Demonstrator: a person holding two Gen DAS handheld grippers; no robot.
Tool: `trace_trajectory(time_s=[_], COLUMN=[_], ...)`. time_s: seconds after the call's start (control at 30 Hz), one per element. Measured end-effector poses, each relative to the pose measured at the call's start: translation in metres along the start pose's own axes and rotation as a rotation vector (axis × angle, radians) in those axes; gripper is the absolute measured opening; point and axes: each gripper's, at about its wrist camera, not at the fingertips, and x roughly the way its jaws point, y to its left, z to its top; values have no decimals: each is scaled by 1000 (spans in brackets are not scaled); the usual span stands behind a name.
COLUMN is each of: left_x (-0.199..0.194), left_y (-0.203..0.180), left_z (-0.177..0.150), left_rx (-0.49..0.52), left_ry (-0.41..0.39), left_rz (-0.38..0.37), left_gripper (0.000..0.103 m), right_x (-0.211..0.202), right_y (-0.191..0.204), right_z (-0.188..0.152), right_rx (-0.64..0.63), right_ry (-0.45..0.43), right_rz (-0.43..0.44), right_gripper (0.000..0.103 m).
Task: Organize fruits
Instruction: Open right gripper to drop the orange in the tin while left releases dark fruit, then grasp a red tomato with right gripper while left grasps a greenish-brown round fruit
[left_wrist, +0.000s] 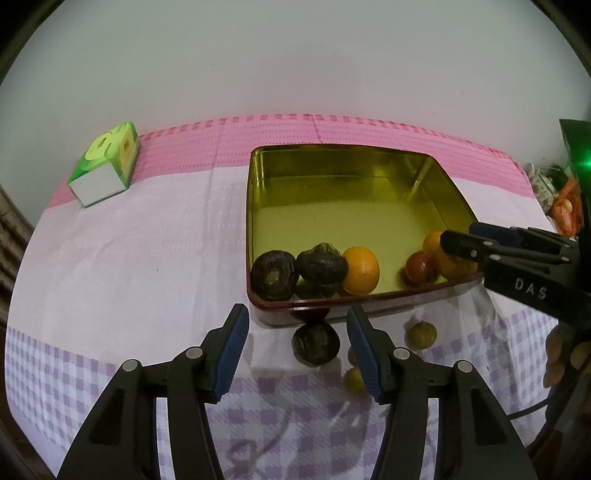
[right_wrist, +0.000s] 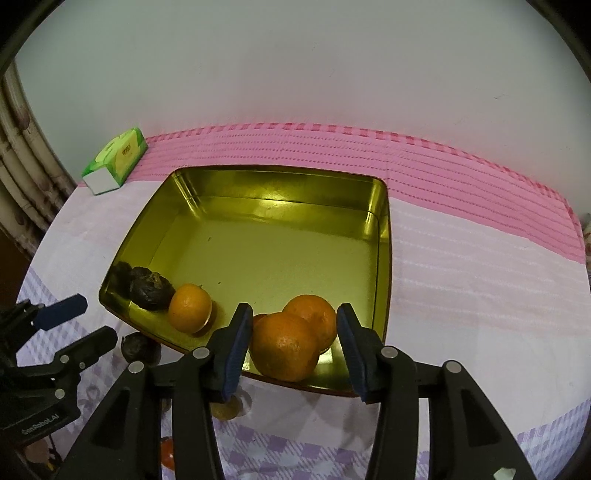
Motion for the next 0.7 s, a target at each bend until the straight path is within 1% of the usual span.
trace_trajectory(time_s=[0.2, 0.33, 0.47, 0.7], left_x=[-4, -9, -12, -12], left_y=[1, 3, 4, 6], left_z=[-13, -23, -37, -64], left_rx=[16, 16, 29, 46], left_ry=[3, 1, 5, 24], left_rz=[3, 5, 8, 24], left_gripper=[56, 56, 56, 56], right_x=[-23, -41, -51, -48], right_y=[-1, 4, 12, 37], right_z=[-14, -34, -59, -97], right_rx=[10, -3, -10, -44], right_ry=[-29, -35, -16, 45], right_rz=[15, 33, 57, 94], right_gripper=[45, 45, 45, 45])
